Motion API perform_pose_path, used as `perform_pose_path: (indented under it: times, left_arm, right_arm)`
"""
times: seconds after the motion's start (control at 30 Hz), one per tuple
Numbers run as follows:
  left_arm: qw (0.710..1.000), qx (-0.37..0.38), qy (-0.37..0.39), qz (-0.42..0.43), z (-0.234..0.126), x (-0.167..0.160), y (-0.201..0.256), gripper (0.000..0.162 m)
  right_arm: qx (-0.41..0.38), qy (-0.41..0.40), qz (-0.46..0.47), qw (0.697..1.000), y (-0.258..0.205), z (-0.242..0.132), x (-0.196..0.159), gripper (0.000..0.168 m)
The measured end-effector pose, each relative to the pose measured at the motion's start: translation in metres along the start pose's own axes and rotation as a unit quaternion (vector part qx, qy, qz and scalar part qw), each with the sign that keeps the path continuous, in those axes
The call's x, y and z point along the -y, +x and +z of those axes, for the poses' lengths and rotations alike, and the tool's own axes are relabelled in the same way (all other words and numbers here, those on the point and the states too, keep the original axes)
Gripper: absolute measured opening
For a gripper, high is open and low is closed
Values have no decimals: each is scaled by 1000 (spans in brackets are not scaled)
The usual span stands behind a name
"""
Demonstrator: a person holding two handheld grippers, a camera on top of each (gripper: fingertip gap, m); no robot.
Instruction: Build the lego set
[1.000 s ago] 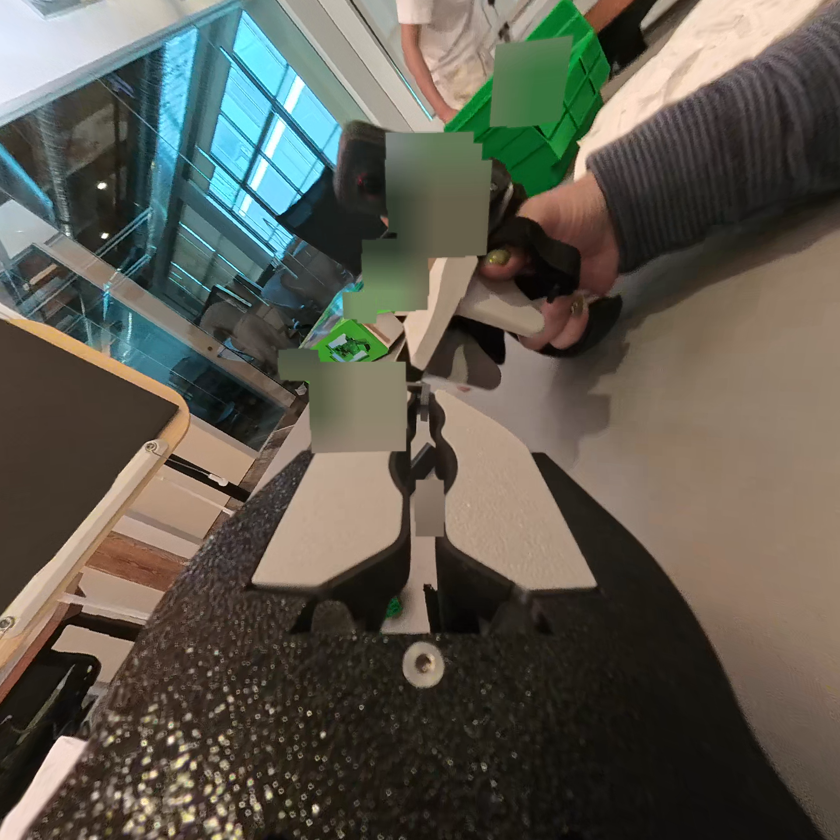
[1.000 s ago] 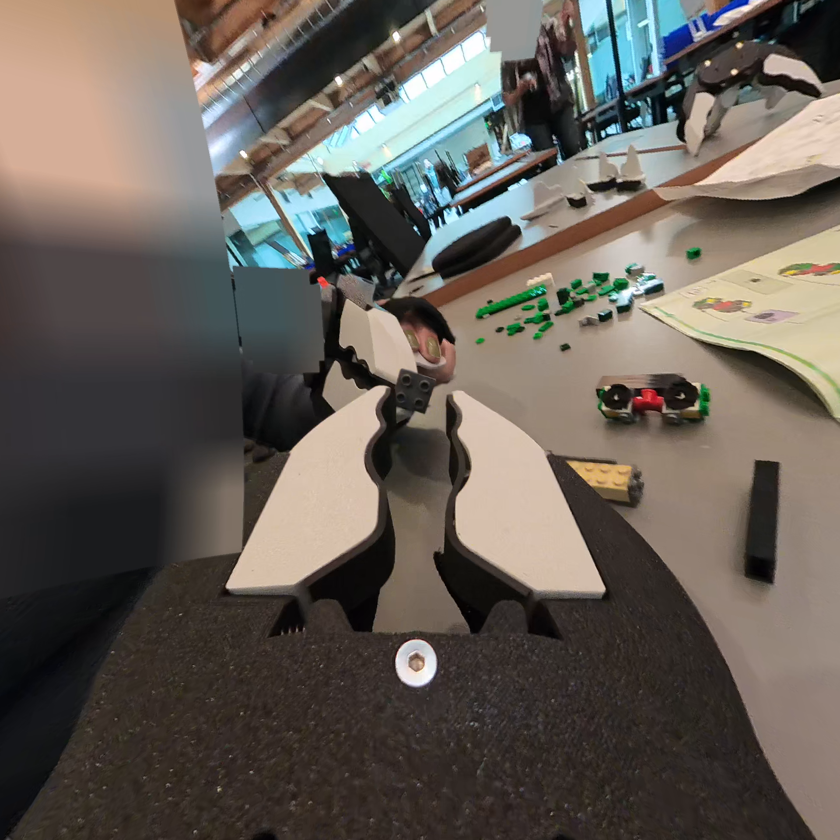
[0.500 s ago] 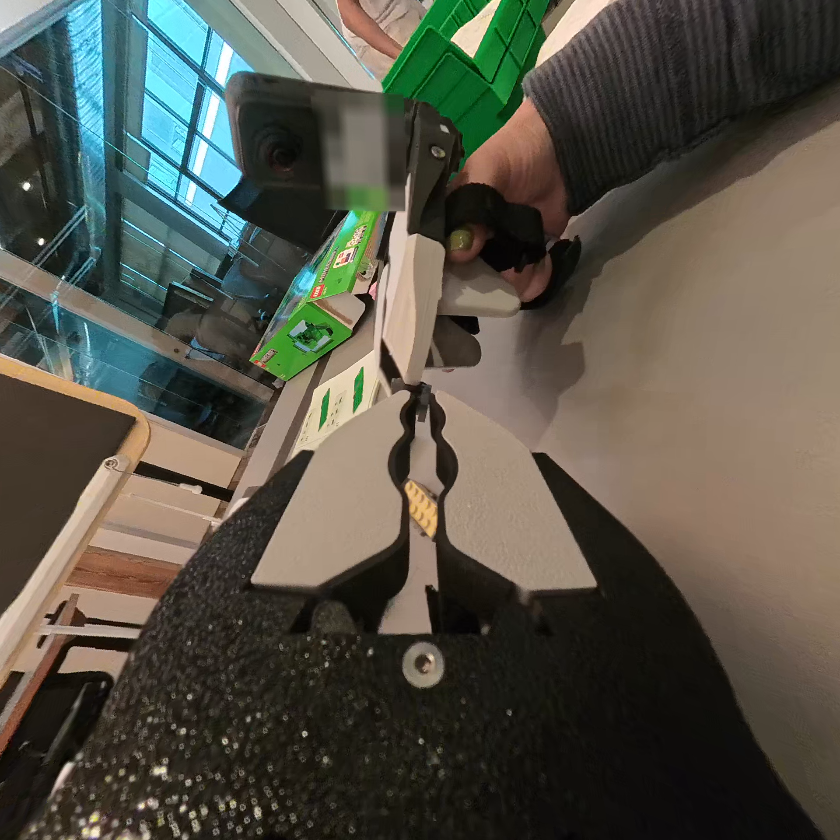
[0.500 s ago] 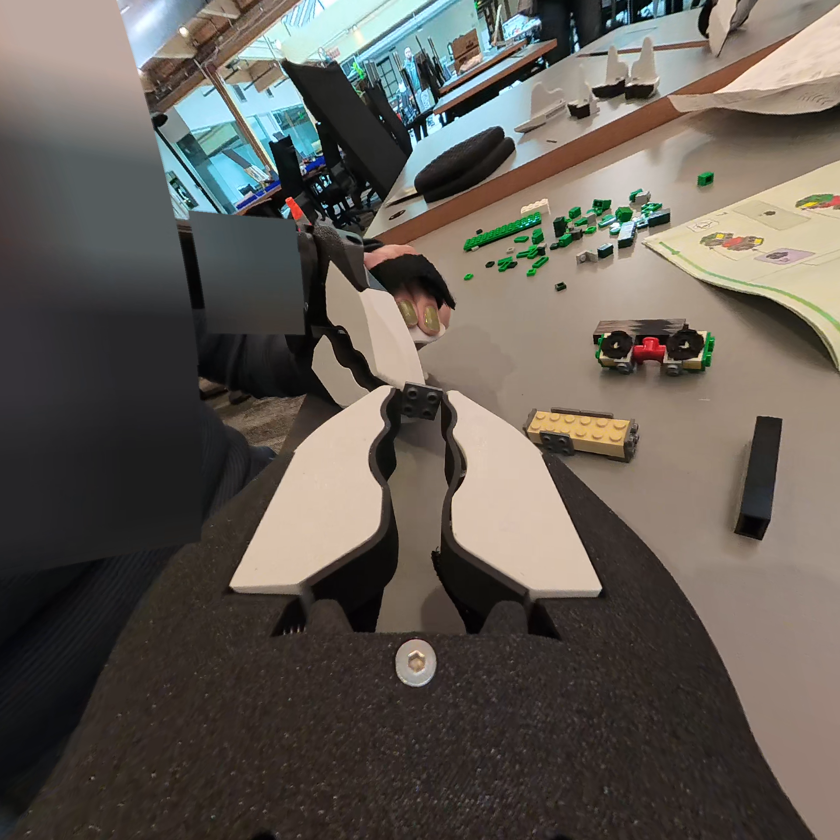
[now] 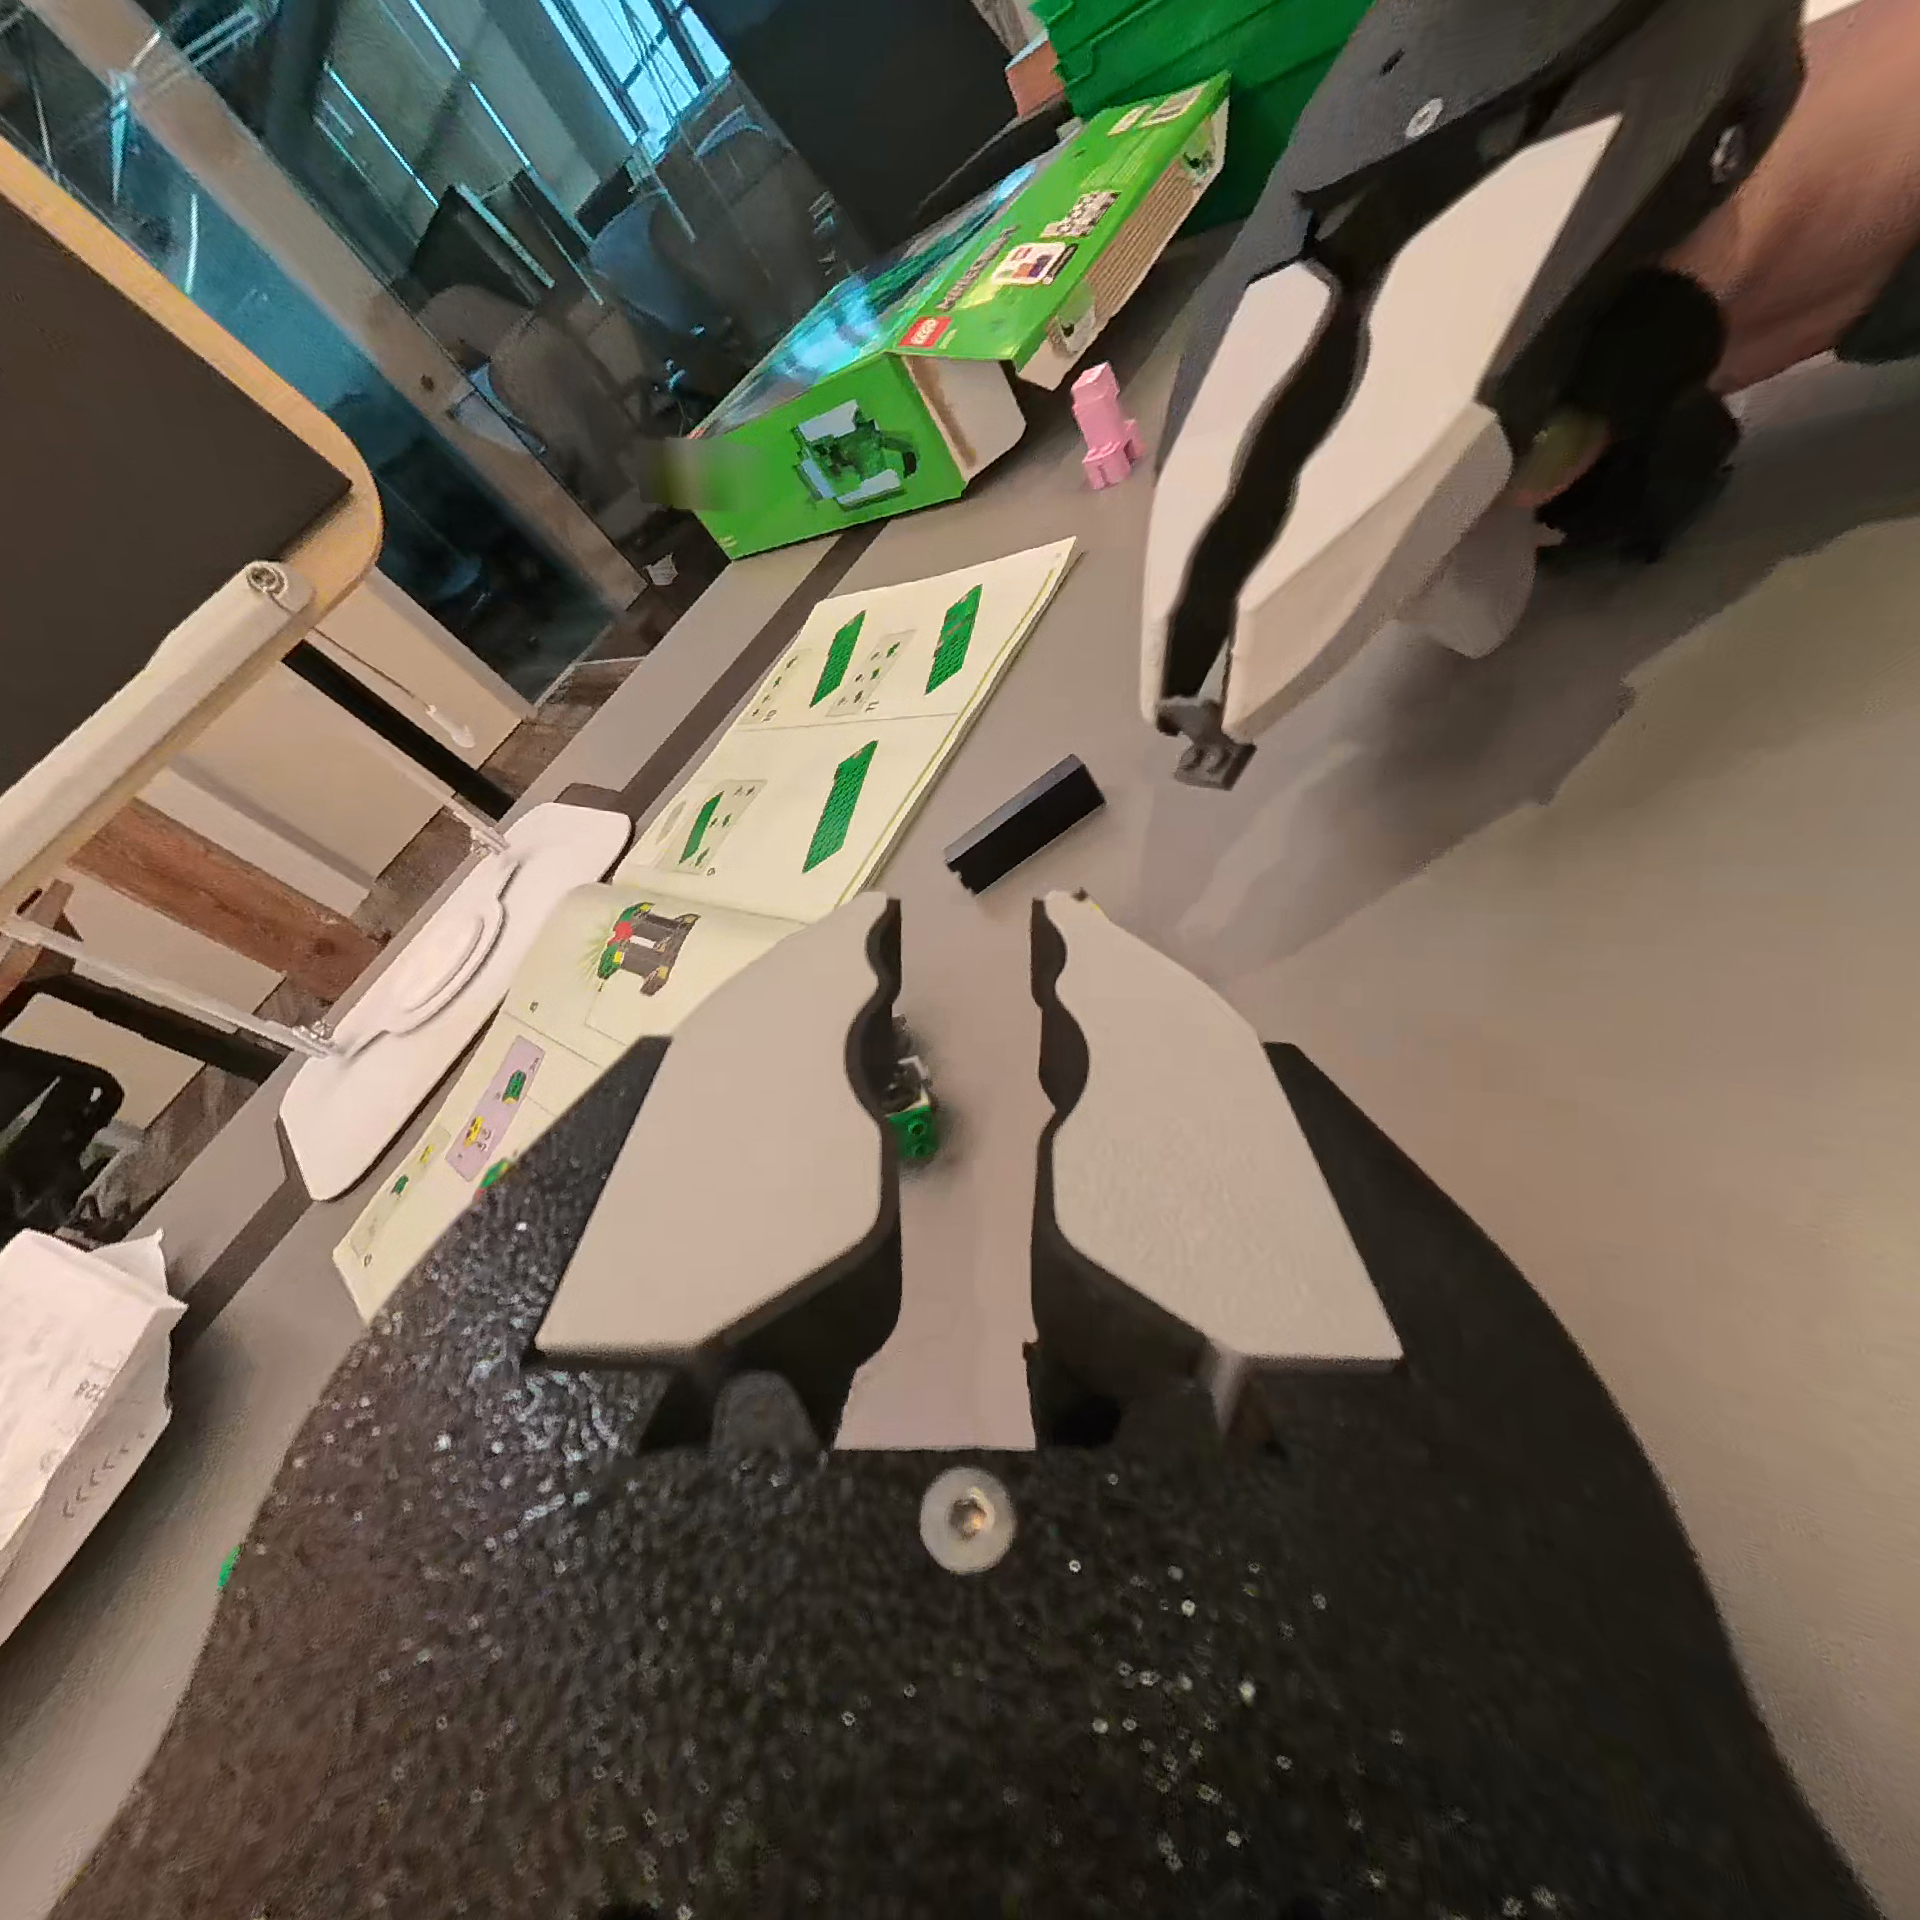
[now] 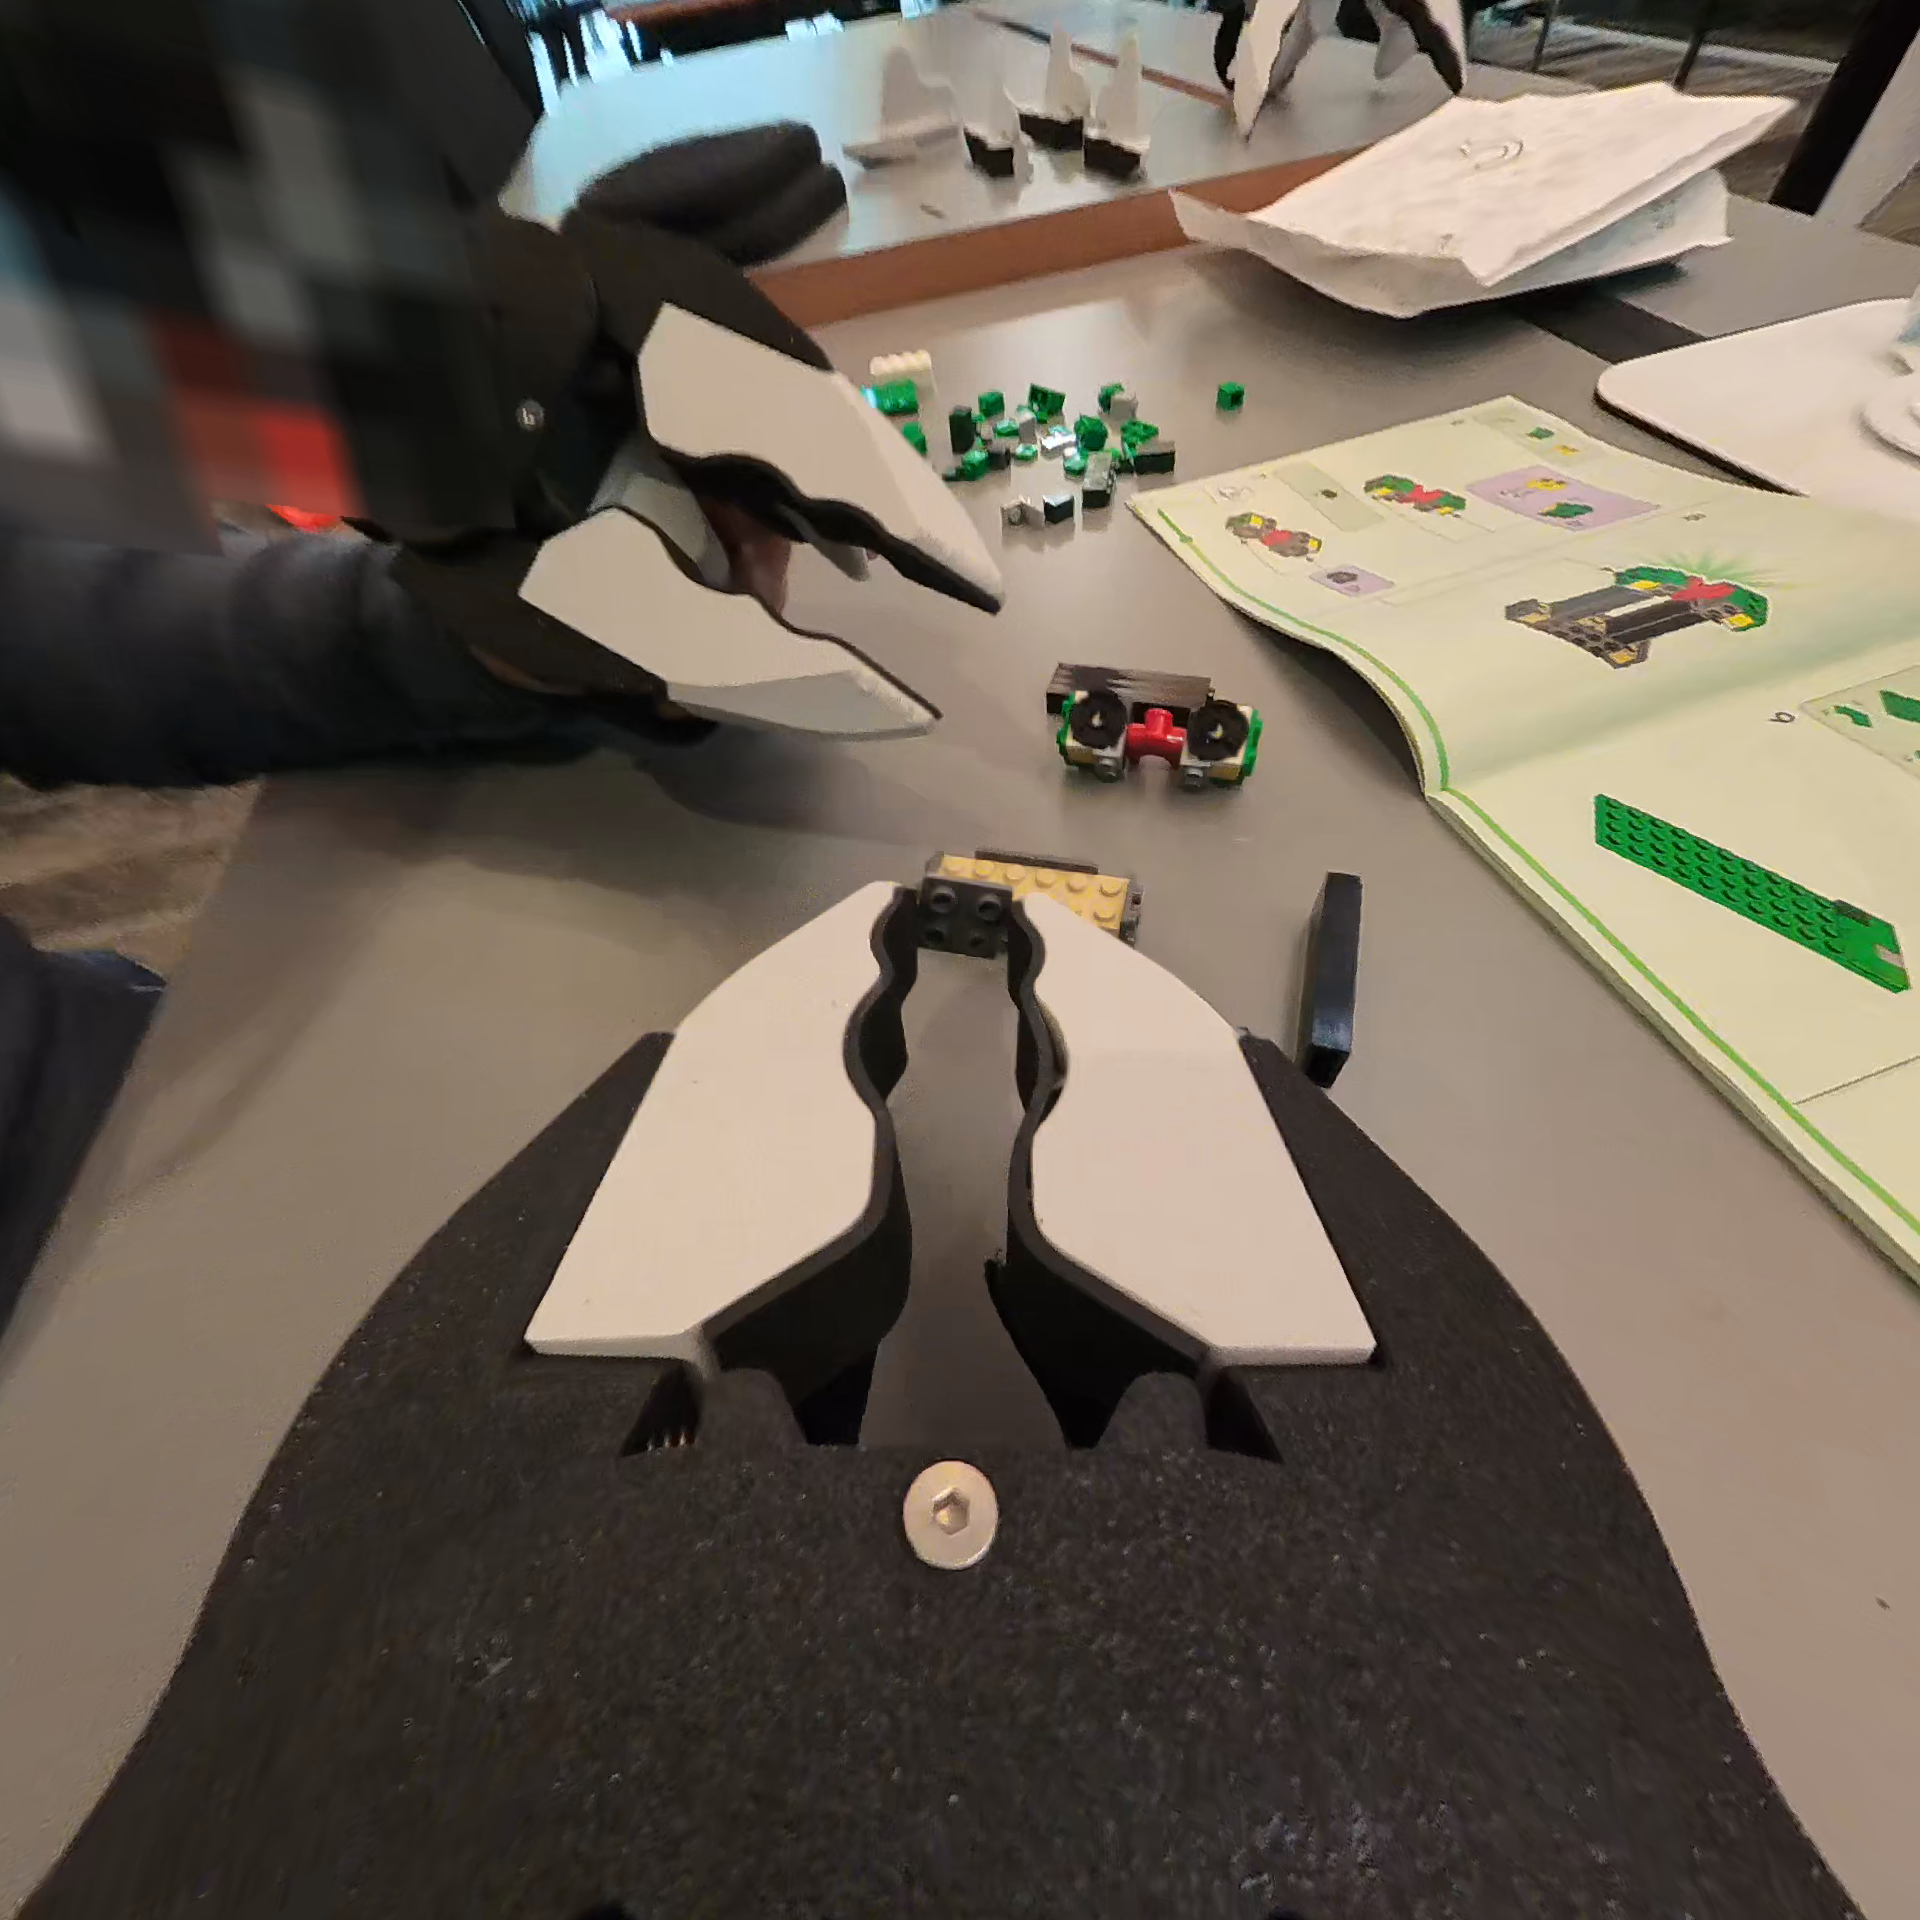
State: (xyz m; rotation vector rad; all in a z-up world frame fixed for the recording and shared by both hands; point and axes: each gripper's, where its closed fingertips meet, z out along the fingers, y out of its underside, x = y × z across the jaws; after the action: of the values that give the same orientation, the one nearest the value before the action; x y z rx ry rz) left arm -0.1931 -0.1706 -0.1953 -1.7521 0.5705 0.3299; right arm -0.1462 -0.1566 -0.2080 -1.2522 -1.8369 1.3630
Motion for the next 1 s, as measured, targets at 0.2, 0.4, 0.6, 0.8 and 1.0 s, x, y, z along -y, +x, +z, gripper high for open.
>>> perform_pose_path:
  times: [0.2,0.4,0.6,0.8,1.0]
  left_arm:
    - [1000,2,-11,6,2,-3,1,22]
    - [1000,-4,-20,11,4,-6,4,20]
    - [1000,-2,-21,18,4,-6,5,17]
    - [999,-2,-27,27,5,-7,6,16]
    - [999,1,-32,14,5,-11,4,15]
  right_arm:
    - [-24,-57,-45,997,0,7,-14,16]
    - [-26,-89,-66,994,-3,12,-23,16]
    - [-29,-120,-89,988,-4,14,-32,16]
    - [-29,-147,-106,983,-5,15,-40,16]
    - [-25,-159,-113,980,-6,15,-44,16]
